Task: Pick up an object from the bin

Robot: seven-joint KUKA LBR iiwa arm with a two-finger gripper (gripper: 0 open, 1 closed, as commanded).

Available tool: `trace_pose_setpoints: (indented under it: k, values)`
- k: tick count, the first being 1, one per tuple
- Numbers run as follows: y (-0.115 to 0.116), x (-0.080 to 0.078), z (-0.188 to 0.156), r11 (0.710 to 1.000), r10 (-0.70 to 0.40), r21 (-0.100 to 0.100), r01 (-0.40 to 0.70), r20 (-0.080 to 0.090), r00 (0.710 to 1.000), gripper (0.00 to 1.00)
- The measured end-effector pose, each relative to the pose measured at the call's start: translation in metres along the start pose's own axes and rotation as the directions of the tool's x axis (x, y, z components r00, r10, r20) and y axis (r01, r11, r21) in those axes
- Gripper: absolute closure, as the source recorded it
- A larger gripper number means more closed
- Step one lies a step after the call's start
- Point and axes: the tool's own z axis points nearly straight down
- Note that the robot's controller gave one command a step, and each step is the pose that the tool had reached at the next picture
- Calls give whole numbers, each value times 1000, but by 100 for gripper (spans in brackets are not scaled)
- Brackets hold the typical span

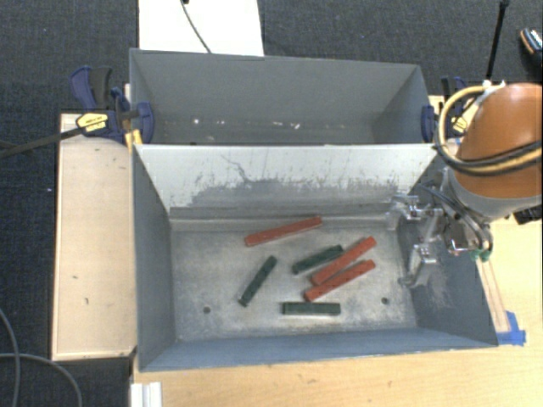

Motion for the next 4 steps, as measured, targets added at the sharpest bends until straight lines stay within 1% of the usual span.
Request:
trace_pose_setpoints:
  k: [1, 2, 3, 4]
  values:
    - [51, -29, 93, 904, -427, -5, 427, -4, 904, 0]
    - [88, -48, 155, 648, -762, -7, 762, -3, 648, 0]
    - [87, -49, 153, 652, -758, -4, 758, -1, 652, 100]
    - [93, -43, 16, 659, -752, 4, 752, 6, 659, 100]
